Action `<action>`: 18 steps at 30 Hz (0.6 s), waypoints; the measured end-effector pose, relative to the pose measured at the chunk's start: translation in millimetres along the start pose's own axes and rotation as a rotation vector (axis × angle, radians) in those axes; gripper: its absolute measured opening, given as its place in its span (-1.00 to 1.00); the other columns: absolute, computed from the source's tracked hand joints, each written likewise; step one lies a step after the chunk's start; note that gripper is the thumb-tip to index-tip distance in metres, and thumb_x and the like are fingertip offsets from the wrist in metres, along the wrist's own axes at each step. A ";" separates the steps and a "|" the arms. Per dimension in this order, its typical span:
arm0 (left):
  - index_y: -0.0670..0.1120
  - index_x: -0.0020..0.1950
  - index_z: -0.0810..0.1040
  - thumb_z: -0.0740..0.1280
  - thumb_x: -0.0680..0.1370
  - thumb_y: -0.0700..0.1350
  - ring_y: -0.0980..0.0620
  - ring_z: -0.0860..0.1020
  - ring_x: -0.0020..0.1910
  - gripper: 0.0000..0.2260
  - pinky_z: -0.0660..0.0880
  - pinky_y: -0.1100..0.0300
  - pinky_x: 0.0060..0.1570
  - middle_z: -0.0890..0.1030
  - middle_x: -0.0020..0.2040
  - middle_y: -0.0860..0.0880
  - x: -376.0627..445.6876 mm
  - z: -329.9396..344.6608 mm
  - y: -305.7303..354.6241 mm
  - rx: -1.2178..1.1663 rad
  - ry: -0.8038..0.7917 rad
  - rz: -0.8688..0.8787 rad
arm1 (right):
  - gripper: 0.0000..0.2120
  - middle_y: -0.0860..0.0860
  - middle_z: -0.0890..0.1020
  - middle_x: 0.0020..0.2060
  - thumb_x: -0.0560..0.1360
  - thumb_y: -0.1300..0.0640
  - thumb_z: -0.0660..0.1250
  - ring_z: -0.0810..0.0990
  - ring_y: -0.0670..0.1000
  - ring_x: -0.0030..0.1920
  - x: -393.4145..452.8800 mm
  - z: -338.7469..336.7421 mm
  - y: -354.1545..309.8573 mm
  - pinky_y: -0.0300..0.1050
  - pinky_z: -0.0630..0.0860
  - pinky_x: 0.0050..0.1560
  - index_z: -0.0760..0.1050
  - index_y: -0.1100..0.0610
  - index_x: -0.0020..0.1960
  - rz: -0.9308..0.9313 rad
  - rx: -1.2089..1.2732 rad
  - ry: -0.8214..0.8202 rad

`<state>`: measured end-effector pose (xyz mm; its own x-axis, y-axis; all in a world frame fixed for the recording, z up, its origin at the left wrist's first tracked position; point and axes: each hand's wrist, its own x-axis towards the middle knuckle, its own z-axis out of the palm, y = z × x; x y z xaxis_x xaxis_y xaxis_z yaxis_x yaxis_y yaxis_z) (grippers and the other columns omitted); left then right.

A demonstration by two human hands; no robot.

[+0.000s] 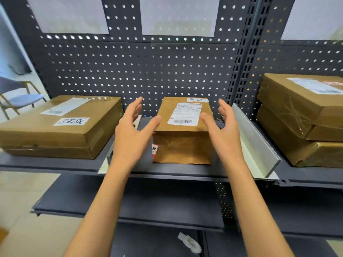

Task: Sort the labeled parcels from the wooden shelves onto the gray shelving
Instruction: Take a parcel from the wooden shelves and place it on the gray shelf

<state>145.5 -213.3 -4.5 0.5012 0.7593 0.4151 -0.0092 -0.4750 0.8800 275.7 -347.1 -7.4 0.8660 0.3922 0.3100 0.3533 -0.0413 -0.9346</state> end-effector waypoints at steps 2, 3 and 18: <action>0.04 0.37 0.45 0.45 0.48 -0.02 0.19 0.46 0.26 -0.53 0.36 0.24 0.28 0.52 0.26 0.13 -5.3 -24.3 7.6 0.153 0.005 0.120 | -0.53 -0.17 0.41 0.27 0.52 -0.01 0.33 0.31 -0.08 0.36 -13.5 10.4 -18.7 -0.13 0.28 0.31 0.33 -0.08 0.40 -0.132 -0.138 0.021; 0.03 0.35 0.47 0.44 0.48 0.01 0.16 0.48 0.23 -0.55 0.39 0.22 0.24 0.54 0.24 0.12 -8.7 -38.6 9.9 0.250 0.024 0.176 | -0.56 -0.14 0.44 0.26 0.52 0.00 0.33 0.34 -0.06 0.34 -22.4 19.2 -29.0 -0.12 0.28 0.32 0.36 -0.06 0.37 -0.197 -0.200 0.021; -0.15 0.15 0.60 0.38 0.51 -0.04 -0.26 0.56 -0.04 -0.72 0.45 -0.06 -0.13 0.64 0.02 -0.20 -127.6 -379.2 -44.5 1.152 0.476 0.116 | -0.69 0.12 0.55 0.11 0.51 0.04 0.32 0.46 0.18 0.12 -234.6 276.5 -127.2 0.05 0.34 0.11 0.52 0.15 0.20 -0.766 -0.560 -0.366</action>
<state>-246.1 -120.4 -9.0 0.1833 0.6584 0.7301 0.8495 -0.4798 0.2194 -70.2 -179.8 -9.4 0.2092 0.7476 0.6303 0.9638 -0.0487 -0.2621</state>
